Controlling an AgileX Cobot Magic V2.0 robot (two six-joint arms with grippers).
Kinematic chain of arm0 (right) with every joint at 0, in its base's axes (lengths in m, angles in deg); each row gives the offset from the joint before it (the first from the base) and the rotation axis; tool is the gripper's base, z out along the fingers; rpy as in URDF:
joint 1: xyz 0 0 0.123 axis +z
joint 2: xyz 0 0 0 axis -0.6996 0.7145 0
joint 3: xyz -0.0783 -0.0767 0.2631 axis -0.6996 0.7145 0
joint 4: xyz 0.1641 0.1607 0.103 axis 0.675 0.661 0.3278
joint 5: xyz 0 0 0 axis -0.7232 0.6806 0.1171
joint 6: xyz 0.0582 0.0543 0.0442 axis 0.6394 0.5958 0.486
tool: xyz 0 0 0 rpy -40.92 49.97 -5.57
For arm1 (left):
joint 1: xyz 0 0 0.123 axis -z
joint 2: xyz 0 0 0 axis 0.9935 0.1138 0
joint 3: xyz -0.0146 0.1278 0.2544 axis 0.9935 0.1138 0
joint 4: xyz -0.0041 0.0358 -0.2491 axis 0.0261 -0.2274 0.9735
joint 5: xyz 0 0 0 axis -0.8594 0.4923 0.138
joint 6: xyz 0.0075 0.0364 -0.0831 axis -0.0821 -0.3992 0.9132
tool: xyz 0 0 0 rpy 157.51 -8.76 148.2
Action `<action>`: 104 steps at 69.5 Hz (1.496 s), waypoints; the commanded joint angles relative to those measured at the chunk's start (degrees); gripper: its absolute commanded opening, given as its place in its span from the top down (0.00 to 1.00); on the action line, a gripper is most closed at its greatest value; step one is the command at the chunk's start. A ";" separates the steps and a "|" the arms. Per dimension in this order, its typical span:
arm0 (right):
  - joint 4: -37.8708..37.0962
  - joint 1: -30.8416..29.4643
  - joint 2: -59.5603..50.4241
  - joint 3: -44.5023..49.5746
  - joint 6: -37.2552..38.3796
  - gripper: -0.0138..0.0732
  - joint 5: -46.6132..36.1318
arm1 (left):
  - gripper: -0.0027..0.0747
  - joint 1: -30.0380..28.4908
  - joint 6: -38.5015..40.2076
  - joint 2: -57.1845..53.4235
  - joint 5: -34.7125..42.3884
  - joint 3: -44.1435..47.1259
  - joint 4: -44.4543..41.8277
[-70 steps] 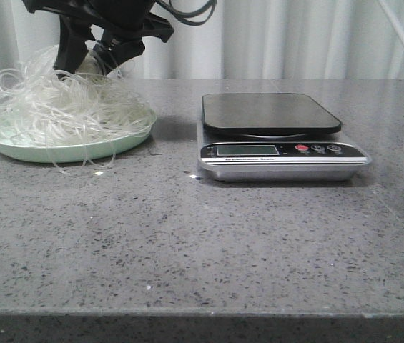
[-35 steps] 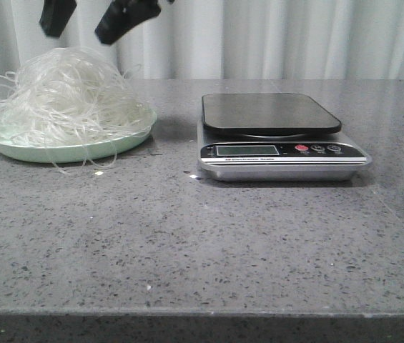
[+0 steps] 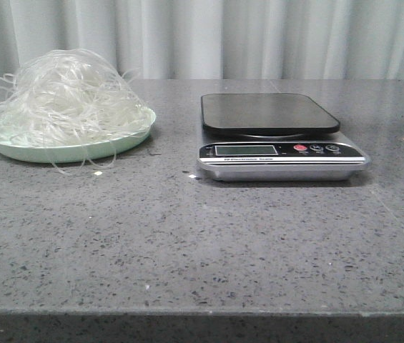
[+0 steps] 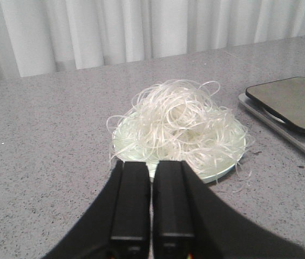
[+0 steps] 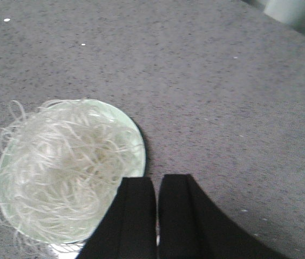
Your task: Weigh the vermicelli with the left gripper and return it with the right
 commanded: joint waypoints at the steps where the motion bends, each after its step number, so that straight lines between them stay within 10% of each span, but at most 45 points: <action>1: -1.62 -2.30 -5.15 -0.20 -0.19 0.67 -2.44 | 0.79 -0.13 0.58 0.41 4.28 -1.57 -0.06; 68: -2.05 -28.37 -50.95 71.11 0.23 0.67 -36.67 | 0.79 -0.13 0.58 0.41 4.28 -1.57 -0.06; 104: -2.05 -29.86 -80.76 93.75 0.23 0.67 -45.88 | 0.79 -0.13 0.58 0.41 4.28 -1.57 -0.06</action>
